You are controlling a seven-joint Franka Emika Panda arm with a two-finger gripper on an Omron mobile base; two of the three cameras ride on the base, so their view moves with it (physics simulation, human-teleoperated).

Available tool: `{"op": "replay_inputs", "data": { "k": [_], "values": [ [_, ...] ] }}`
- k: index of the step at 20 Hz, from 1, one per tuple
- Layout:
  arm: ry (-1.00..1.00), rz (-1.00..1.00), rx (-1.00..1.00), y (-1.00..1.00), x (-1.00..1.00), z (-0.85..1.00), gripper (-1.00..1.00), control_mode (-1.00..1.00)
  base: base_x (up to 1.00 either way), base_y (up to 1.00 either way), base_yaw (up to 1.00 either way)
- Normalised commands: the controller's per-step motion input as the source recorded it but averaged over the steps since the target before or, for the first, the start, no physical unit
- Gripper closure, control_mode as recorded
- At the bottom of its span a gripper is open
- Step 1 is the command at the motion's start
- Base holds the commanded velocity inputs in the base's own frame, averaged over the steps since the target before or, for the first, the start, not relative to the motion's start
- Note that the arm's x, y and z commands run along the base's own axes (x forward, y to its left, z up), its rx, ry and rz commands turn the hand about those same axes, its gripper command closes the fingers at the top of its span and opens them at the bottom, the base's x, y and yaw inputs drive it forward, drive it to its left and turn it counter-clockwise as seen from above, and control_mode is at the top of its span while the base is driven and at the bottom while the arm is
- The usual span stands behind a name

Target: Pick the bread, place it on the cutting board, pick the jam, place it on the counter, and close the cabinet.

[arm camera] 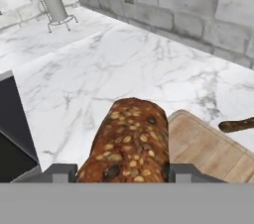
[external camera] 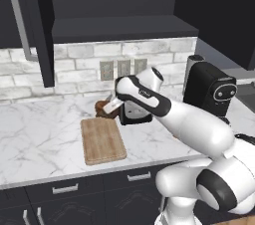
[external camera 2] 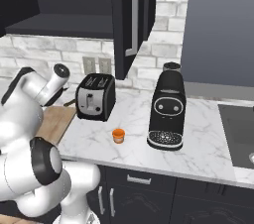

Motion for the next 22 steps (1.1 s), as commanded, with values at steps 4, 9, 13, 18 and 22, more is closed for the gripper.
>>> {"op": "replay_inputs", "data": {
  "k": [4, 9, 13, 18, 22],
  "values": [
    [0.07, 0.00, 0.00, 0.08, 0.23, -0.32, 1.00, -1.00, 0.00, 0.00, 0.00],
    [0.04, 0.00, 0.00, 0.03, 0.32, -0.32, 1.00, -1.00, 0.00, 0.00, 0.00],
    [0.02, 0.00, 0.00, 0.00, 0.25, -0.35, 1.00, -1.00, 0.00, 0.00, 0.00],
    [0.03, 0.00, 0.00, 0.04, 0.16, -0.38, 1.00, -1.00, 0.00, 0.00, 0.00],
    [0.08, 0.00, 0.00, 0.03, 0.09, -0.25, 1.00, -1.00, 0.00, 0.00, 0.00]
  ]
}}
